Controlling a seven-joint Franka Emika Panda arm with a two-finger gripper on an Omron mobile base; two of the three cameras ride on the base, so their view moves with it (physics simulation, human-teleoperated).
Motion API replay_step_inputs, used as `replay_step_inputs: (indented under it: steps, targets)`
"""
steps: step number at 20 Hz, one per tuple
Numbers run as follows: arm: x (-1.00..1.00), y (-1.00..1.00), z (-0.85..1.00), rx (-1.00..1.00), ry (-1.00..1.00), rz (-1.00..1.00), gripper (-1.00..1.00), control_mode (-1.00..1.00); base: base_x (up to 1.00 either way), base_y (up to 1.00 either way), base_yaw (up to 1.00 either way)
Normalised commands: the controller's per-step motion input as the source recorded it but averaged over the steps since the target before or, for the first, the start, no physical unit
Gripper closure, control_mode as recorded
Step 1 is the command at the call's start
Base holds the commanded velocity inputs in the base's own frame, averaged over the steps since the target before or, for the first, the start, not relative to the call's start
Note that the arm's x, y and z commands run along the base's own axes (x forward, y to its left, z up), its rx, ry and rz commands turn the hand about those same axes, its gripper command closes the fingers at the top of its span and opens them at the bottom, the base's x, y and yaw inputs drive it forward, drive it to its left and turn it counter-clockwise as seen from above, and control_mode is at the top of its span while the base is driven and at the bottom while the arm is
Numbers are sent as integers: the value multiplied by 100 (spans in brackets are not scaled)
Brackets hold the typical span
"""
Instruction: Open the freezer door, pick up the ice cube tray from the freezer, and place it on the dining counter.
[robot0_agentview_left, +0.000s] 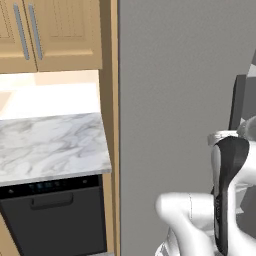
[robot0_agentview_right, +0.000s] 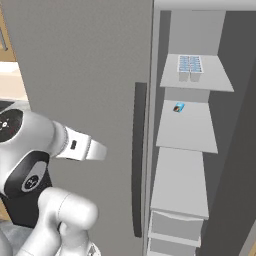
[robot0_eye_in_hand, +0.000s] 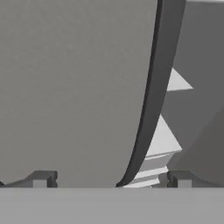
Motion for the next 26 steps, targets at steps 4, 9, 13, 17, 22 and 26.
replay_step_inputs:
  steps: [4,9,13,17,22,26]
  targets:
    - [-27,63,8,4,9,25,-100,-100,0,0,0]
    - [-20,32,9,4,4,9,-100,-100,0,0,0]
    - [-3,9,6,2,4,0,-100,-100,0,0,0]
    - [0,38,1,0,9,3,-100,-100,0,0,0]
    - [0,44,0,0,9,0,-100,-100,0,0,0]
    - [0,5,2,0,5,0,-100,-100,0,0,0]
